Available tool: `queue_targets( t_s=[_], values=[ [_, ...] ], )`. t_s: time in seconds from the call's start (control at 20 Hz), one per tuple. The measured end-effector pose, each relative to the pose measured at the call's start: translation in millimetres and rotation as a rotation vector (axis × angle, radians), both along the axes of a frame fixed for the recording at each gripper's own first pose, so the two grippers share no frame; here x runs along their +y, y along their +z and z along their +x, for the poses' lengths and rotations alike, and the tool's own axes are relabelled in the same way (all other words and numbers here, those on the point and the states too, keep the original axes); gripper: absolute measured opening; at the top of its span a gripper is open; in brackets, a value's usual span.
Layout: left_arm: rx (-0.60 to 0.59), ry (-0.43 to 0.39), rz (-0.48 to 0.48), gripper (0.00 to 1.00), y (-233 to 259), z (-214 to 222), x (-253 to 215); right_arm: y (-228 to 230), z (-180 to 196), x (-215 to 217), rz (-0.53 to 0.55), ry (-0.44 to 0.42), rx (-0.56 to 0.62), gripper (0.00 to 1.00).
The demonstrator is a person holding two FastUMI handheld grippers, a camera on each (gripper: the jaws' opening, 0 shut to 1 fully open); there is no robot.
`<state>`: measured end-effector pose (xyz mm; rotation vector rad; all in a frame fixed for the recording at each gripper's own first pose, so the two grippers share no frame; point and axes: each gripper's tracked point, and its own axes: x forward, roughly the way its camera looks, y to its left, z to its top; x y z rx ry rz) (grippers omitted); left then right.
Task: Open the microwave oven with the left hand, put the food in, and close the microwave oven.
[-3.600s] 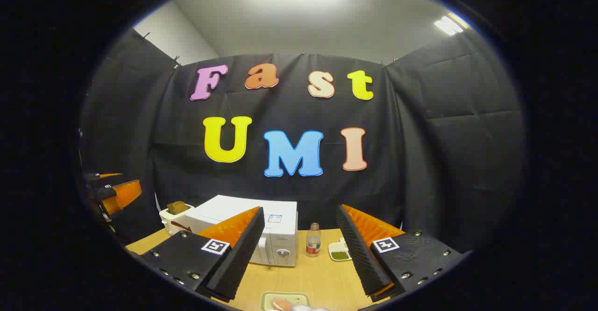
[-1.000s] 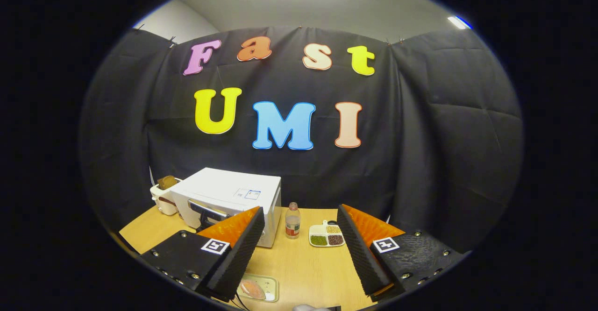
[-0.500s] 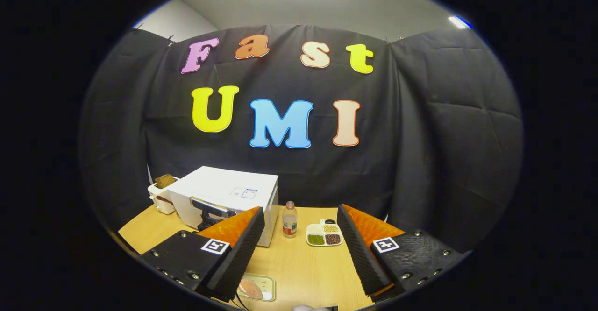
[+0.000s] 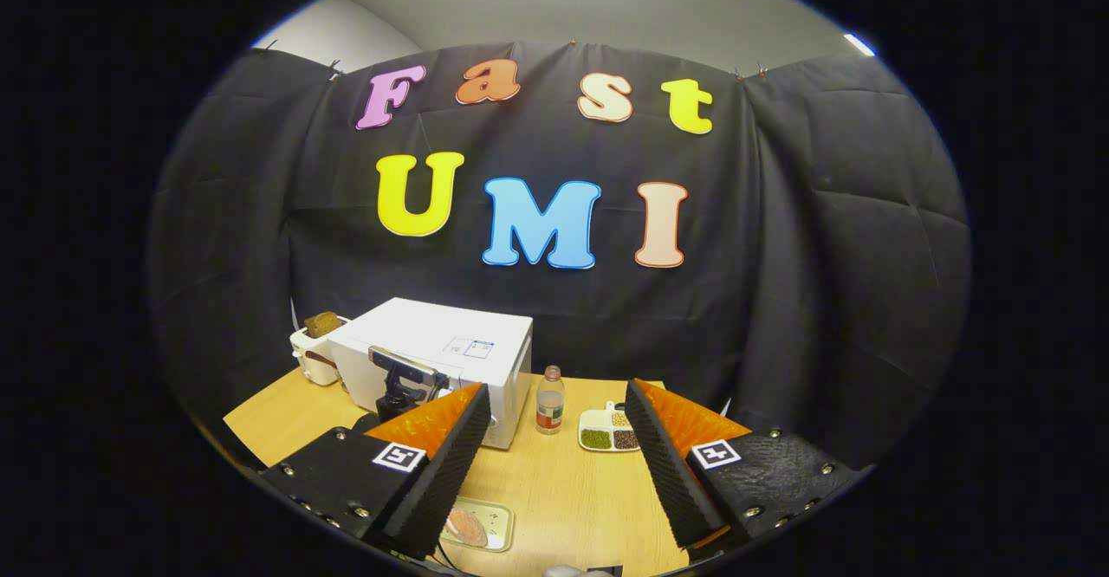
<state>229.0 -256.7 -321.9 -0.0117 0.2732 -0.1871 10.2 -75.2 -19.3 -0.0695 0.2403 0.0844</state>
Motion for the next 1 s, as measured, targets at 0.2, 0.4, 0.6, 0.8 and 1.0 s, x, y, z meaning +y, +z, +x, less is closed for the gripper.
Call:
queue_targets(
  t_s=[0.2, 0.4, 0.6, 0.8, 1.0],
  values=[
    [-0.024, 0.001, 0.011, 0.18, 4.5, -69.6, 23.7, -1.1, -4.3, 3.8, 0.023, 0.032, -0.002, 0.96],
    [0.028, -0.013, 0.016, 0.19, 2.6, -139.3, 67.6, -8.7, -8.5, 41.0, 0.133, 0.119, 0.047, 0.98],
    [0.07, 0.067, 0.038, 0.23, 1.5, -193.1, 122.0, -5.6, -7.8, 74.5, 0.16, 0.19, 0.057, 0.98],
    [0.075, 0.115, 0.084, 0.24, -0.8, -223.7, 163.2, 1.2, -14.0, 107.0, 0.161, 0.243, 0.041, 0.94],
    [0.075, 0.16, 0.11, 0.25, -1.5, -242.7, 204.0, -4.5, -22.7, 134.2, 0.158, 0.28, 0.053, 0.98]
  ],
)
